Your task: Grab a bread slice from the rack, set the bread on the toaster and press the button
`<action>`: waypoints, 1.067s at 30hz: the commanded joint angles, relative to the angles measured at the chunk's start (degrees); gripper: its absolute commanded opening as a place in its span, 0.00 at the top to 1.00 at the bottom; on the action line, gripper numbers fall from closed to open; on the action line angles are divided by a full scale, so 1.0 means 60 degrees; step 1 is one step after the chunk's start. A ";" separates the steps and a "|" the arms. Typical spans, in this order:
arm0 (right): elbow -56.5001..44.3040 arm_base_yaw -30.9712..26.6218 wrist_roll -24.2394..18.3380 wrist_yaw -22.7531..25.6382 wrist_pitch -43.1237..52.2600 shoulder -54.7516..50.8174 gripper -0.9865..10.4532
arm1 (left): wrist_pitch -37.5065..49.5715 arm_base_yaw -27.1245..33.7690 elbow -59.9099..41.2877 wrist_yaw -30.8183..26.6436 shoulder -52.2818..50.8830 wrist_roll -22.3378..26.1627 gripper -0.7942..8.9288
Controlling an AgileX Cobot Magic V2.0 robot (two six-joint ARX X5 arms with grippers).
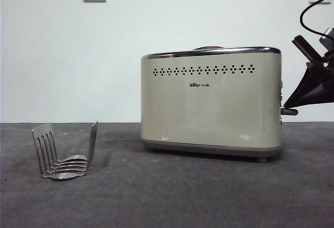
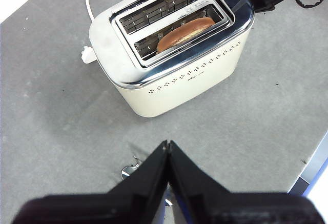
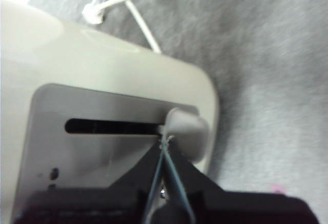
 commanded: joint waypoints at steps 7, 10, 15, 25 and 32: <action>-0.0135 -0.0033 0.0040 0.0124 -0.0546 -0.3122 0.92 | 0.0040 0.0025 -0.0077 0.0033 -0.0036 -0.0066 0.92; -0.0135 -0.0033 0.0080 0.0197 -0.0747 -0.4907 0.92 | 0.0040 0.0025 -0.0077 0.0029 -0.0036 -0.0066 0.92; -0.0131 -0.0033 0.0106 0.0991 -0.1588 -0.7413 0.92 | 0.0040 0.0022 -0.0077 0.0033 -0.0036 -0.0357 0.92; 0.0867 -0.0033 -0.0962 0.3413 -0.3552 -0.8947 0.92 | 0.0040 0.0022 -0.0073 0.0033 -0.0036 -0.0838 0.92; 0.2663 -0.0033 -0.2240 0.4951 -0.5351 -0.8765 0.91 | 0.0040 0.0022 -0.0073 0.0033 -0.0036 -0.0856 0.92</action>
